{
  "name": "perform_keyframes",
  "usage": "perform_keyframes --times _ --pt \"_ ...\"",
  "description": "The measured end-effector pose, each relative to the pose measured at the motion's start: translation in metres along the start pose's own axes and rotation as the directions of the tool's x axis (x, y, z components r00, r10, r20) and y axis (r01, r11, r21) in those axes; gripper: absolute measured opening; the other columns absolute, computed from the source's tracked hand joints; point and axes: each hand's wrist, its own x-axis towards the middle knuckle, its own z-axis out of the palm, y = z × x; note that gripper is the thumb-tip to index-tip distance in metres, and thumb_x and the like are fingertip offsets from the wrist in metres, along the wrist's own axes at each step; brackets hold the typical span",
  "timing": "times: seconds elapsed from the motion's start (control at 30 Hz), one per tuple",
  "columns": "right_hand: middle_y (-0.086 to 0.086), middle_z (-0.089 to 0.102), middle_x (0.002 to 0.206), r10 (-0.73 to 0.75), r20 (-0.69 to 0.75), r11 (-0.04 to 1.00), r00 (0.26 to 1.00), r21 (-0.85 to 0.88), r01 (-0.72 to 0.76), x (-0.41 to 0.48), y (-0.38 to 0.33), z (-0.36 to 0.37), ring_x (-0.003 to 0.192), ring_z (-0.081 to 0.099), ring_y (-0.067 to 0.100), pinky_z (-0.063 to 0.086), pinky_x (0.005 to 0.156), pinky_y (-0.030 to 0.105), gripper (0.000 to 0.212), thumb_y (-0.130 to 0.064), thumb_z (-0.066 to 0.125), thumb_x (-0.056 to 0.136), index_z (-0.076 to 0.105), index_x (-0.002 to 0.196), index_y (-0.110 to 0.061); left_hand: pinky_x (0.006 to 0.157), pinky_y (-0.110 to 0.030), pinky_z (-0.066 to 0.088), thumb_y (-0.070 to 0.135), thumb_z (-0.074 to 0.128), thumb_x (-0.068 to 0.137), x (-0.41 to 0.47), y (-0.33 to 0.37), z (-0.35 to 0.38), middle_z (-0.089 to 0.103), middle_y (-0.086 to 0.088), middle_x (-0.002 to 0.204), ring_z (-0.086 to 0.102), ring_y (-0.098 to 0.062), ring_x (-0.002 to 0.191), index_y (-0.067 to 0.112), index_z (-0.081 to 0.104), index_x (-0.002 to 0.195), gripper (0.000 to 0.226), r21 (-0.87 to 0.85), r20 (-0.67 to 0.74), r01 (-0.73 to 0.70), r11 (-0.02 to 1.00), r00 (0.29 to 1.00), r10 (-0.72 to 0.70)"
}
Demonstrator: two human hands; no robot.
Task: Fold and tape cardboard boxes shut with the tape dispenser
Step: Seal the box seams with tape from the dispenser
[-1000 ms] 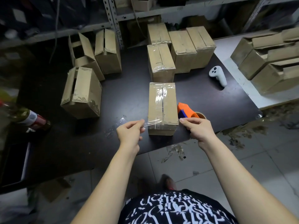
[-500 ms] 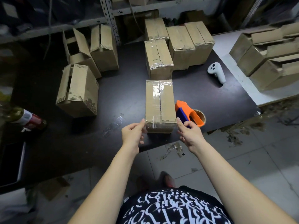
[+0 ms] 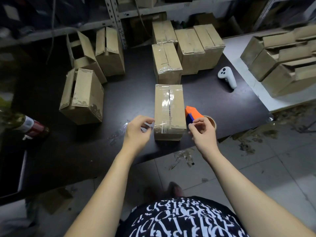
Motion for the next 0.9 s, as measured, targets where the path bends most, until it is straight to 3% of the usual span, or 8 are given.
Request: perform_keyframes --times 0.17,0.27,0.4,0.5,0.57,0.63,0.7,0.9 --pt "-0.007 0.070 0.110 -0.290 0.222 0.934 0.931 -0.149 0.326 -0.001 0.000 -0.013 0.102 0.068 0.013 0.058 0.076 0.030 0.039 0.000 0.078 0.081 0.069 0.113 -0.020 0.063 -0.011 0.040 -0.002 0.081 0.081 -0.002 -0.010 -0.001 0.066 0.005 0.105 0.068 -0.007 0.085 0.017 0.079 0.112 0.037 -0.003 0.065 -0.229 0.973 0.971 0.229" --pt "-0.008 0.068 0.118 -0.397 0.271 0.871 0.877 -0.192 0.453 0.002 0.000 -0.018 0.112 0.065 0.014 0.059 0.080 0.036 0.034 -0.007 0.078 0.078 0.075 0.108 -0.022 0.061 -0.013 0.041 0.001 0.082 0.082 -0.003 -0.010 0.000 0.065 0.006 0.112 0.063 -0.004 0.085 0.019 0.082 0.104 0.028 0.022 0.039 -0.274 0.962 0.961 0.273" --pt "-0.004 0.069 0.124 -0.415 0.306 0.844 0.857 -0.221 0.488 0.010 0.000 -0.024 0.114 0.064 0.016 0.059 0.076 0.042 0.027 0.004 0.081 0.079 0.081 0.097 -0.016 0.064 -0.007 0.040 0.002 0.080 0.083 -0.003 -0.004 -0.004 0.061 0.011 0.122 0.058 0.010 0.090 0.017 0.083 0.098 0.021 0.056 0.035 -0.335 0.941 0.942 0.333" --pt "-0.006 0.070 0.123 -0.419 0.323 0.838 0.849 -0.221 0.498 0.013 0.001 -0.026 0.111 0.066 0.014 0.059 0.074 0.042 0.023 -0.001 0.086 0.079 0.083 0.096 -0.016 0.071 -0.001 0.037 -0.001 0.079 0.085 -0.002 -0.002 -0.002 0.069 0.005 0.119 0.064 0.002 0.091 0.013 0.083 0.090 0.015 0.074 0.034 -0.400 0.914 0.917 0.398" --pt "-0.006 0.071 0.120 -0.449 0.319 0.823 0.835 -0.216 0.525 0.013 0.001 -0.023 0.109 0.067 0.013 0.060 0.075 0.037 0.017 -0.007 0.086 0.080 0.084 0.094 -0.017 0.071 -0.010 0.049 -0.004 0.077 0.086 -0.002 -0.006 0.003 0.073 0.002 0.116 0.070 -0.015 0.091 0.013 0.081 0.087 0.018 0.066 0.025 -0.419 0.906 0.908 0.418" --pt "-0.006 0.073 0.115 -0.477 0.287 0.808 0.831 -0.229 0.543 0.010 0.001 -0.021 0.107 0.066 0.006 0.057 0.079 0.026 0.013 -0.008 0.085 0.081 0.083 0.090 -0.017 0.071 -0.027 0.059 -0.007 0.076 0.085 -0.003 -0.010 0.008 0.073 0.002 0.115 0.072 -0.018 0.094 0.016 0.079 0.091 0.024 0.072 -0.003 -0.433 0.898 0.901 0.435" --pt "-0.005 0.075 0.110 -0.498 0.239 0.806 0.833 -0.227 0.547 0.007 -0.001 -0.019 0.106 0.066 -0.001 0.053 0.085 0.017 0.012 -0.005 0.083 0.082 0.083 0.090 -0.014 0.073 -0.032 0.061 -0.010 0.076 0.084 -0.006 -0.010 0.011 0.074 -0.001 0.115 0.072 -0.017 0.095 0.013 0.078 0.094 0.024 0.103 -0.029 -0.468 0.877 0.880 0.473" --pt "-0.005 0.076 0.108 -0.508 0.219 0.820 0.833 -0.174 0.546 0.004 0.000 -0.018 0.110 0.069 0.004 0.055 0.095 0.023 0.013 0.001 0.079 0.085 0.082 0.094 -0.007 0.088 -0.036 0.060 -0.012 0.072 0.087 -0.009 -0.013 0.019 0.074 -0.017 0.116 0.074 -0.028 0.101 -0.003 0.077 0.097 0.014 0.150 -0.112 -0.543 0.826 0.821 0.560"
